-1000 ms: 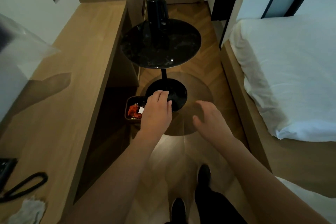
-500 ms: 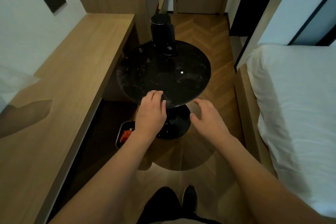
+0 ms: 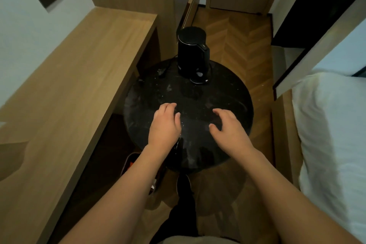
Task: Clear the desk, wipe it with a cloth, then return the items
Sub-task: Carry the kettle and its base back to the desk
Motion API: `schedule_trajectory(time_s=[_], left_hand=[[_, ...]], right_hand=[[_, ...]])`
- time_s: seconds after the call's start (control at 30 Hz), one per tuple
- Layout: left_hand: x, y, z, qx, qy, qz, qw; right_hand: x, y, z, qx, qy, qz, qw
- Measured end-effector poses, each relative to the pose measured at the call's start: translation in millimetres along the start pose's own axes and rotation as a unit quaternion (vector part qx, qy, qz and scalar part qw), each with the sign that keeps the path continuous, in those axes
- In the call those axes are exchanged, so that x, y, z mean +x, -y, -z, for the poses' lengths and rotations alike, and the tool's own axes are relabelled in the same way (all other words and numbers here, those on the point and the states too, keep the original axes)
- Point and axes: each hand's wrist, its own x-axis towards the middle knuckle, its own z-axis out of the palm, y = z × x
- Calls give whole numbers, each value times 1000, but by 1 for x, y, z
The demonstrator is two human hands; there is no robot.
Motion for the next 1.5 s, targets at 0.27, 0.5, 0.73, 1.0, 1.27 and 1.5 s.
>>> schedule_trajectory(time_s=[0.27, 0.5, 0.73, 1.0, 1.27, 1.5], left_hand=[[107, -3, -24, -23, 48, 21, 998], [150, 3, -37, -17, 68, 76, 995], [167, 6, -42, -14, 63, 137, 988], [196, 12, -46, -15, 55, 166, 985], [207, 7, -61, -22, 84, 158, 984], [215, 4, -63, -20, 91, 151, 984]], right_hand=[[120, 13, 17, 48, -22, -32, 998], [218, 14, 26, 84, -24, -38, 995], [293, 26, 20, 118, -35, -58, 991], [334, 30, 24, -1, 4, -69, 998], [344, 34, 27, -43, 46, -70, 996], [342, 34, 24, -40, 38, -66, 996]])
